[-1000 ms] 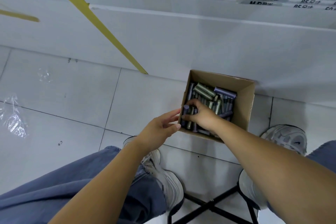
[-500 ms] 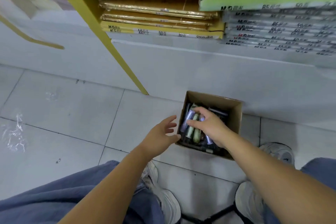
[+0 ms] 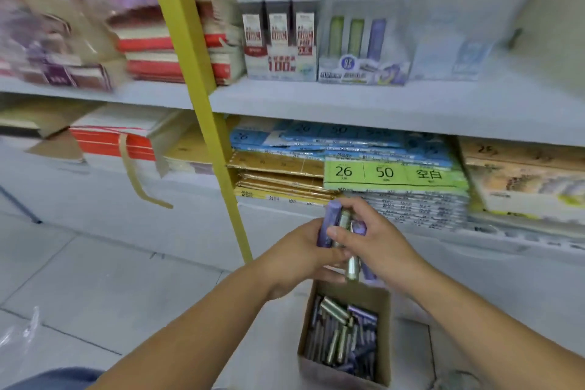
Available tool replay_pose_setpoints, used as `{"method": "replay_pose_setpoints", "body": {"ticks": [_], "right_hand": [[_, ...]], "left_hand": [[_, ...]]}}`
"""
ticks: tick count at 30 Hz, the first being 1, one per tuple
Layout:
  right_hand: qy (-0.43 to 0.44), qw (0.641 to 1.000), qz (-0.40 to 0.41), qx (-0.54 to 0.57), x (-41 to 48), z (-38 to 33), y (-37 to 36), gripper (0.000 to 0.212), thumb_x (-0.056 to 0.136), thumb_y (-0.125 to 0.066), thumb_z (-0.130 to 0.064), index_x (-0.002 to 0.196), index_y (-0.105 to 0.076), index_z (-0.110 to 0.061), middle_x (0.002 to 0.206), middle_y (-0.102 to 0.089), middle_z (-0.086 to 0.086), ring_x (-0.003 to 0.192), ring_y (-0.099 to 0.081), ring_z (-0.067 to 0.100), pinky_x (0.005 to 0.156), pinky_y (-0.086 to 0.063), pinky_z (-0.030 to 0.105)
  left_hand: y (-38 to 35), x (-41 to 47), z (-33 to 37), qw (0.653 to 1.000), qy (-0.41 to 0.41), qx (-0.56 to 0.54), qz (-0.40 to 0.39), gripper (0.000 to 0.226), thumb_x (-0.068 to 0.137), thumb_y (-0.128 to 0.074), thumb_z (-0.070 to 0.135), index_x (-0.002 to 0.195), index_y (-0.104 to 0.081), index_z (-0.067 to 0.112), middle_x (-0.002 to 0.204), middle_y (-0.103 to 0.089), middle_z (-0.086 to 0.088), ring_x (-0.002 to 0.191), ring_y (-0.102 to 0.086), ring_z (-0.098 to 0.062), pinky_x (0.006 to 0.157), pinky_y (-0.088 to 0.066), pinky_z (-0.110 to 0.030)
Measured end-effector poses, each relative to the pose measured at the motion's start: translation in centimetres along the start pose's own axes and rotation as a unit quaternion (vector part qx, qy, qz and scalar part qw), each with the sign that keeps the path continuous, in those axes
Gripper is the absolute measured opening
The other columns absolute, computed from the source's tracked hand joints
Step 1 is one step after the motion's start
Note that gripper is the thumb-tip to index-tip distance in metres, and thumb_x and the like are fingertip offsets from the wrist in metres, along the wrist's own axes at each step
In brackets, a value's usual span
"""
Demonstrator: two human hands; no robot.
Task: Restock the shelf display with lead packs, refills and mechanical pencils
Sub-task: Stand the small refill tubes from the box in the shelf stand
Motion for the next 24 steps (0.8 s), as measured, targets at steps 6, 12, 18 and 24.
{"method": "replay_pose_setpoints", "body": {"ticks": [6,12,18,24], "right_hand": [[0.094,0.994,0.02,-0.05,0.7,-8.9,2.8,0.039,0.091,-0.064,-0.023,0.107,-0.055,-0.058,0.079,-0.068,-0.012,0.058,-0.059,0.013,0.054,-0.046,0.028],[0.138,0.99,0.028,-0.005,2.7,-13.8,6.4,0.034,0.095,-0.055,-0.025,0.122,-0.054,-0.047,0.108,-0.069,-0.012,0.099,-0.067,0.008,0.081,-0.056,0.028],[0.083,0.994,0.047,-0.05,4.6,-12.5,7.6,0.005,0.092,-0.06,-0.036,0.092,-0.057,-0.041,0.063,-0.05,-0.003,0.041,-0.043,0.013,0.038,-0.035,0.022],[0.028,0.984,-0.117,0.131,5.5,-12.6,3.8,0.05,0.068,-0.051,0.005,0.111,-0.055,-0.02,0.083,-0.052,0.002,0.071,-0.059,0.014,0.074,-0.05,0.03]], "left_hand": [[0.3,-1.0,8.0,0.999,-0.022,-0.047,-0.014,0.029,0.097,-0.063,0.014,0.125,-0.064,0.017,0.106,-0.073,-0.003,0.097,-0.07,-0.015,0.083,-0.058,-0.035],[1.5,-0.4,11.9,0.989,-0.034,-0.142,0.0,0.023,0.096,-0.062,0.011,0.118,-0.069,0.012,0.11,-0.074,-0.009,0.099,-0.073,-0.022,0.082,-0.06,-0.045],[4.1,0.5,11.9,0.967,-0.072,-0.237,0.068,0.023,0.095,-0.061,0.004,0.117,-0.062,0.003,0.096,-0.075,-0.013,0.098,-0.073,-0.031,0.071,-0.061,-0.041],[4.4,0.4,12.9,0.959,-0.117,-0.247,0.074,0.019,0.098,-0.057,0.007,0.112,-0.07,0.008,0.103,-0.074,-0.017,0.091,-0.074,-0.022,0.071,-0.061,-0.035]]}}
Point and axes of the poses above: each hand's wrist, its own x-axis towards the middle knuckle, its own y-axis out of the back of the hand, z = x × y, the point moved 9 cm from there along x, towards the middle knuckle
